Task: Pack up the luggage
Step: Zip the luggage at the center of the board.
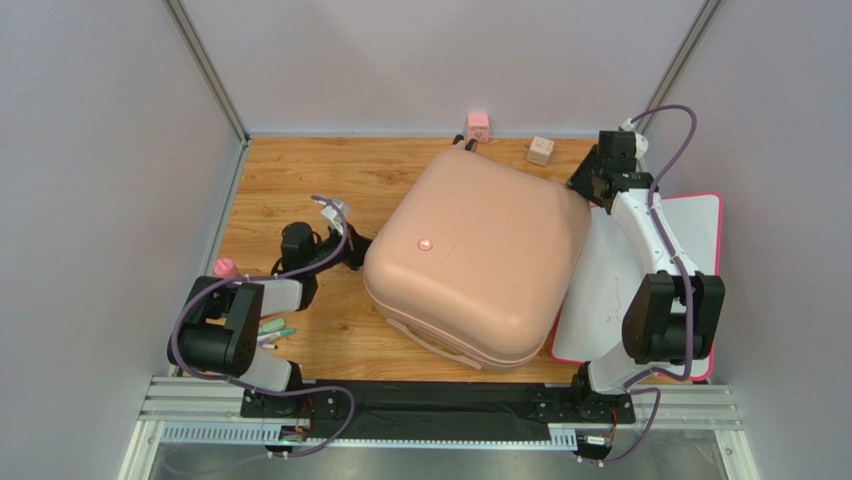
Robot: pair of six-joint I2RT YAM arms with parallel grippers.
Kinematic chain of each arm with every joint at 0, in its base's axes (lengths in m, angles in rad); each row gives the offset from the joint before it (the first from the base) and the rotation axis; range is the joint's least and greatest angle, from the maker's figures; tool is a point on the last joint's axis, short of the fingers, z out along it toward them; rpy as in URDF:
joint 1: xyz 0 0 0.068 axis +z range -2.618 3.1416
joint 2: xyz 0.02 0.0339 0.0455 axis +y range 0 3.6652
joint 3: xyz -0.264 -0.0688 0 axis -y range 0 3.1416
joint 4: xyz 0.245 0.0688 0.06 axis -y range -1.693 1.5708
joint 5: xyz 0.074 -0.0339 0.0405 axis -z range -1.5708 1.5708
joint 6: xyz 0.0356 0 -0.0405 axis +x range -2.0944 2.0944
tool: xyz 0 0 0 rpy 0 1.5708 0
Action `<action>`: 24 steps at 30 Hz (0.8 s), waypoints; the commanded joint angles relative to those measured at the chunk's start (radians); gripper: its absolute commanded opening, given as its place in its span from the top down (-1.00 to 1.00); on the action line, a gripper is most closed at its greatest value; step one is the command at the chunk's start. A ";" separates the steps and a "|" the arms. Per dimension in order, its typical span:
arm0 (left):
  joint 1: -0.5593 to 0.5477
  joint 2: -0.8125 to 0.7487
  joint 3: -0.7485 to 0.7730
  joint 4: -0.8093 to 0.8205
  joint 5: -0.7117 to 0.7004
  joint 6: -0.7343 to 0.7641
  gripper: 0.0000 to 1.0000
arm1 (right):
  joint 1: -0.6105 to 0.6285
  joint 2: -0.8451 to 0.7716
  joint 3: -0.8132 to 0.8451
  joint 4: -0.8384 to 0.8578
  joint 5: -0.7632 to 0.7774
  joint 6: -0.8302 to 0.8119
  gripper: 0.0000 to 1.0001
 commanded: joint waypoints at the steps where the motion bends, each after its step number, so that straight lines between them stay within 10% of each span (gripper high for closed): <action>1: -0.024 -0.026 0.004 0.122 -0.019 0.005 1.00 | 0.027 0.115 0.060 0.036 -0.199 -0.041 0.25; 8: -0.049 -0.081 -0.037 0.105 -0.042 0.016 1.00 | 0.027 0.326 0.256 0.000 -0.371 -0.094 0.93; 24: -0.109 -0.138 -0.030 -0.021 -0.136 0.094 1.00 | 0.145 0.469 0.339 0.084 -0.420 -0.291 0.99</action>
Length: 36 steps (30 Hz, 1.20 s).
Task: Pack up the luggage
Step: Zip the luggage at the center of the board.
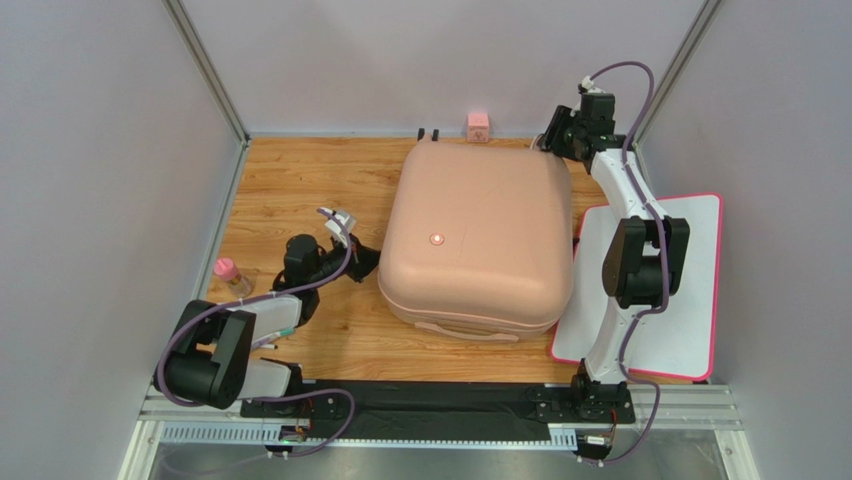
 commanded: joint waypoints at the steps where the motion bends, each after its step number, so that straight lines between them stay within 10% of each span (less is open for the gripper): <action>1: -0.024 0.027 0.067 0.041 -0.010 0.038 1.00 | 0.123 0.055 -0.104 -0.009 -0.132 -0.100 0.99; 21: -0.023 0.254 0.346 0.018 -0.025 0.041 1.00 | 0.183 0.012 -0.194 0.091 -0.088 -0.208 0.99; 36: -0.070 0.058 0.104 0.085 -0.014 0.036 1.00 | 0.341 0.107 -0.038 0.051 -0.139 -0.290 0.99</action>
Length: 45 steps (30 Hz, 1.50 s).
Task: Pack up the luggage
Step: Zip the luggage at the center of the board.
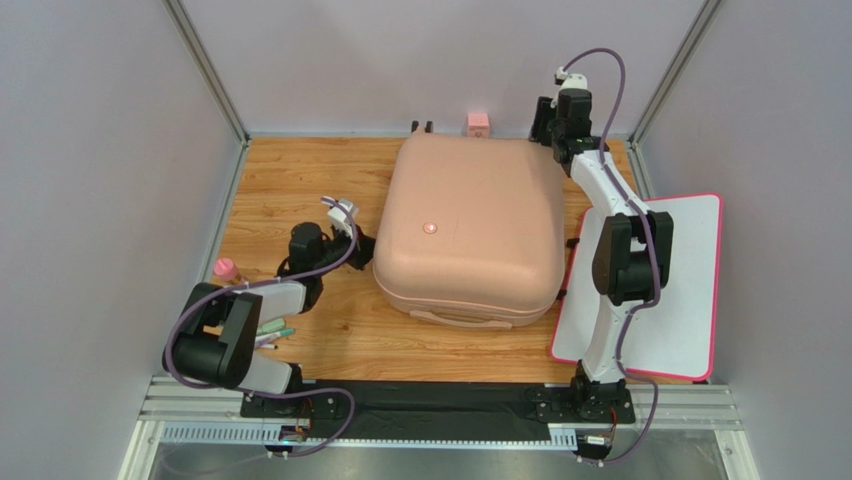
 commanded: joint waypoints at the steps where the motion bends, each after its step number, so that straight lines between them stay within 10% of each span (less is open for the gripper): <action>1: -0.076 -0.063 -0.031 0.121 0.053 -0.016 1.00 | 0.260 0.088 0.002 -0.187 -0.338 -0.104 0.99; 29: -0.220 -0.591 -0.320 -0.043 -0.140 -0.076 1.00 | 0.516 -0.039 -0.268 -0.127 -0.110 0.109 0.99; 45: -0.220 -0.603 -0.332 -0.064 -0.148 -0.068 1.00 | 0.530 0.350 0.434 -0.392 0.150 0.186 0.30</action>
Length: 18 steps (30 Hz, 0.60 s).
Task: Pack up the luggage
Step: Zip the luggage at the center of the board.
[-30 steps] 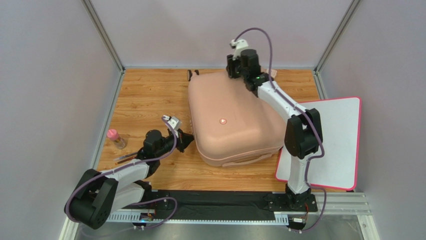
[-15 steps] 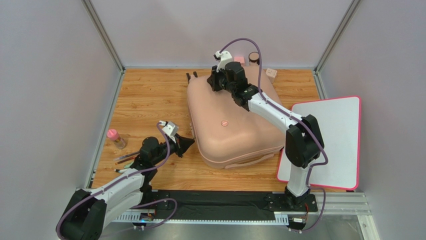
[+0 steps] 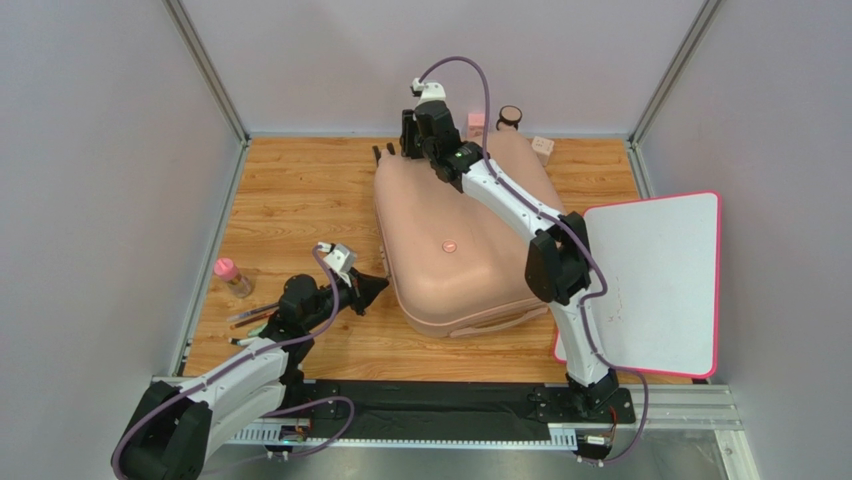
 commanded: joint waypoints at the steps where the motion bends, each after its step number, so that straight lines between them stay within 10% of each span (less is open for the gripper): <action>1: -0.011 -0.023 -0.005 0.061 0.014 -0.004 1.00 | 0.003 0.191 0.188 -0.369 0.040 0.002 0.27; 6: -0.011 -0.035 -0.011 0.058 0.012 -0.006 1.00 | 0.010 0.324 0.427 -0.500 0.010 0.004 0.17; 18: -0.011 -0.081 -0.022 0.047 0.014 -0.011 1.00 | 0.096 0.264 0.388 -0.364 0.002 0.016 0.03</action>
